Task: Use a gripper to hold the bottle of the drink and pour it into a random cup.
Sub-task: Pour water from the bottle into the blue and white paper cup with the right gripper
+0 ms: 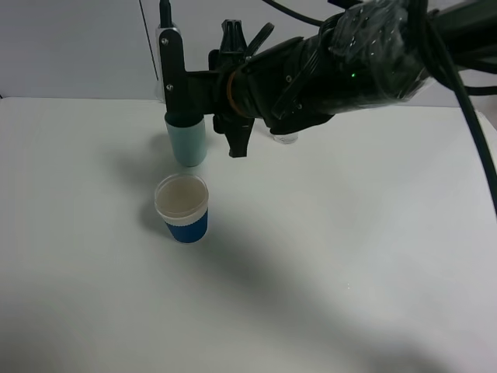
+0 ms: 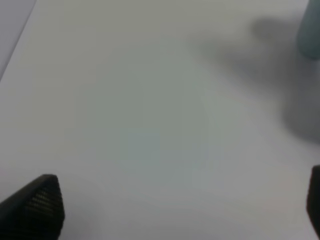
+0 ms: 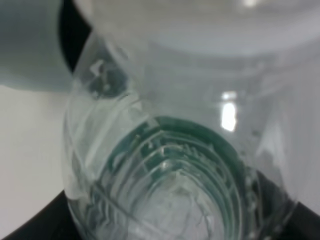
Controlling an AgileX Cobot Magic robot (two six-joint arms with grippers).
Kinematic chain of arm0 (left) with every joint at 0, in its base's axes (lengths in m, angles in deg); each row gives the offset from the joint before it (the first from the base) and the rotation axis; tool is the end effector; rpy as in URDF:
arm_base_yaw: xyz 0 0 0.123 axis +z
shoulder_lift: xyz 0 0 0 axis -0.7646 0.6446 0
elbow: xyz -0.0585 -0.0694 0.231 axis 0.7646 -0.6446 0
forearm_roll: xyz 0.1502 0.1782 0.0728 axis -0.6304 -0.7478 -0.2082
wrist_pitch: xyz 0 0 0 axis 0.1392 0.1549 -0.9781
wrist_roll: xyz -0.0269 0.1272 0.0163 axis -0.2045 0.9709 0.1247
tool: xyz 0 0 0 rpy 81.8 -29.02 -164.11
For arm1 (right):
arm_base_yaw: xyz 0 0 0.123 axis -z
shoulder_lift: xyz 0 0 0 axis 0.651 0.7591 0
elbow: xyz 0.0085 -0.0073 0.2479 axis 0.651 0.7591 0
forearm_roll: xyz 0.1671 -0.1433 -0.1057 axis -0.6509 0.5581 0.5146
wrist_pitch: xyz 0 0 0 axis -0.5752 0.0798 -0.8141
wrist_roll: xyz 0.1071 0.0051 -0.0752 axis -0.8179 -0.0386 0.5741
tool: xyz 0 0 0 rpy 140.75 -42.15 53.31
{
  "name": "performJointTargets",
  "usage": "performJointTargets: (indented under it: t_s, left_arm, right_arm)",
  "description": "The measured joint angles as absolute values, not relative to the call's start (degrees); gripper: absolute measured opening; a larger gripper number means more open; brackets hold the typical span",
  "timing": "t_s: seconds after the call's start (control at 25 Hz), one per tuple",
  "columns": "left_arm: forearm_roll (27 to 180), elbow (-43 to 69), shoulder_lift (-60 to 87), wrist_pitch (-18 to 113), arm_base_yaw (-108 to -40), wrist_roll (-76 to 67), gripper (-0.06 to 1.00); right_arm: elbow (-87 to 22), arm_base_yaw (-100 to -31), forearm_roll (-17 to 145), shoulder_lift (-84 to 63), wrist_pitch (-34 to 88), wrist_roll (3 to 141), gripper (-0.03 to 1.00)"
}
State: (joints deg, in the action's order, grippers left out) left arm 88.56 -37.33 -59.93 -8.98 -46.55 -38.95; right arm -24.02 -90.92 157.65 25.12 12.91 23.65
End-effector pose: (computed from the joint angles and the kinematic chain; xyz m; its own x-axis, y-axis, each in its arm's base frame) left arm 0.0595 0.0056 0.2598 -0.4354 -0.0161 -0.9001 -0.0684 0.9975 0.0153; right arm 0.3167 0.3004 0.1659 0.2557 -0.9414 -0.2201 -0.5548 0.0436 -0.8308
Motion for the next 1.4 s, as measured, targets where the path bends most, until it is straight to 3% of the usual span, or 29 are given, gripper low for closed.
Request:
performJointTargets:
  t_s: [0.64,1.4]
  left_arm:
    - [88.6,-37.3,-59.9,-9.0,-46.5,-39.0,0.98]
    - [88.6,-37.3,-59.9,-9.0,-46.5,-39.0,0.98]
  right_arm:
    - [-24.0,-91.2,157.7,25.2,11.7,38.9,0.56]
    - [-24.0,-91.2,157.7,26.1,14.0,46.5,0.56]
